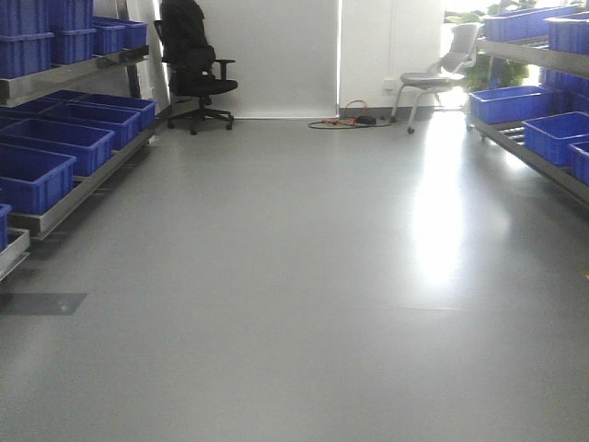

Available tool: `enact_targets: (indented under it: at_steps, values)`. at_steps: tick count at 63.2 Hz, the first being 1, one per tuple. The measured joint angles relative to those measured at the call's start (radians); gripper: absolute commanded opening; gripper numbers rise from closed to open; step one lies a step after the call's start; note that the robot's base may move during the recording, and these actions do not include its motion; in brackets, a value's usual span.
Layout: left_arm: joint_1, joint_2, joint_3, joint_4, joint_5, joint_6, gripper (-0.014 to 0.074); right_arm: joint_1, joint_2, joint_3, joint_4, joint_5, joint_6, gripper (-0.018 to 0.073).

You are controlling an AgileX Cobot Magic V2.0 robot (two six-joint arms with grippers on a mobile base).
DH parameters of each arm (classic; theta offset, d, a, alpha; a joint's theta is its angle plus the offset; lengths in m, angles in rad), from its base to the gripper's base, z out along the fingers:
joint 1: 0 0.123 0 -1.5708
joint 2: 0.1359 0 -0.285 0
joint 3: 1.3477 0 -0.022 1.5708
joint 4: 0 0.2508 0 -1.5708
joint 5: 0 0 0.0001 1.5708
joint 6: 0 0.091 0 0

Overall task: Pick and sort blue part to right shelf
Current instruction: 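Turn and drive the base toward the rack of blue bins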

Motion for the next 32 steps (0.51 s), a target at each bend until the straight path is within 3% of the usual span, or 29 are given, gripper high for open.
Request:
enact_targets:
  at_steps: [32]
  values:
    - [0.0,0.0,0.0,0.0,0.0,0.0,0.0281,0.0,0.0,0.0,0.0,0.0,0.0,0.0447]
